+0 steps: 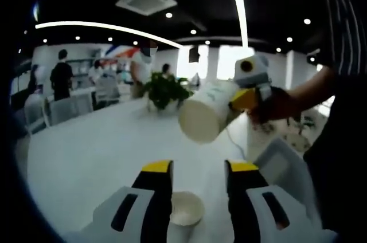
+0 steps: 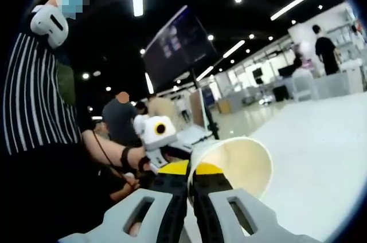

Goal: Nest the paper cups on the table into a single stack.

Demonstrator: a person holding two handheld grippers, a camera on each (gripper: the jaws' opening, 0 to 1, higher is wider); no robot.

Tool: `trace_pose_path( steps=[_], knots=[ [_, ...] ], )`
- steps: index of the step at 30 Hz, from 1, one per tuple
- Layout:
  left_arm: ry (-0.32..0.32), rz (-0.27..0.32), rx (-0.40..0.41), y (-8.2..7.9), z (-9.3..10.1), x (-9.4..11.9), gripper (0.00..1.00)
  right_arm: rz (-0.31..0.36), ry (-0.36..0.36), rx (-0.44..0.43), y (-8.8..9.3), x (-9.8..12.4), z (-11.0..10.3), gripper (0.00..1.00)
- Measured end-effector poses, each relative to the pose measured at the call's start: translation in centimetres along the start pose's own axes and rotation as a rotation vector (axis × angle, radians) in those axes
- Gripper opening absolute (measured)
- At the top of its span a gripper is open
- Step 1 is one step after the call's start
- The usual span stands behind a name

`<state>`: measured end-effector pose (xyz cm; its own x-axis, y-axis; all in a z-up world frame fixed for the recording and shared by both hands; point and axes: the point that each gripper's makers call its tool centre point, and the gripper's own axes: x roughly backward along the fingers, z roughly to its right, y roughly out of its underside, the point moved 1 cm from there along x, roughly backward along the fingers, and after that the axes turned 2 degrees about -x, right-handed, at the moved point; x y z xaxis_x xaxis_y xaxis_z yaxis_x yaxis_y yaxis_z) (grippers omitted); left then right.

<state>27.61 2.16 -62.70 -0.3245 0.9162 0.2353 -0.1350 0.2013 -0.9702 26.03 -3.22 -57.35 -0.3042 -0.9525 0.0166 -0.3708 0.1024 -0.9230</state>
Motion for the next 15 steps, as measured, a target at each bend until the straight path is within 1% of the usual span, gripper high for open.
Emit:
trace_pose_path(
  steps=[2,4,7,12,15],
  knots=[
    [-0.003,0.000,0.013,0.27,0.05,0.06,0.41,-0.005,-0.004,0.003,0.03,-0.06,0.03,0.00],
    [-0.008,-0.003,0.005,0.51,0.13,0.14,0.43,-0.009,-0.011,0.000,0.02,-0.12,-0.08,0.00],
    [-0.020,-0.008,0.008,0.76,0.09,0.26,0.50,-0.019,-0.016,0.006,-0.01,-0.22,-0.12,0.00],
    [-0.040,0.024,0.023,0.73,-0.22,0.57,0.63,-0.034,-0.019,0.020,-0.16,-0.17,0.00,0.00],
    [-0.054,0.037,0.026,0.75,-0.33,0.75,0.69,-0.043,-0.019,0.022,-0.18,-0.14,0.16,0.00]
  ],
)
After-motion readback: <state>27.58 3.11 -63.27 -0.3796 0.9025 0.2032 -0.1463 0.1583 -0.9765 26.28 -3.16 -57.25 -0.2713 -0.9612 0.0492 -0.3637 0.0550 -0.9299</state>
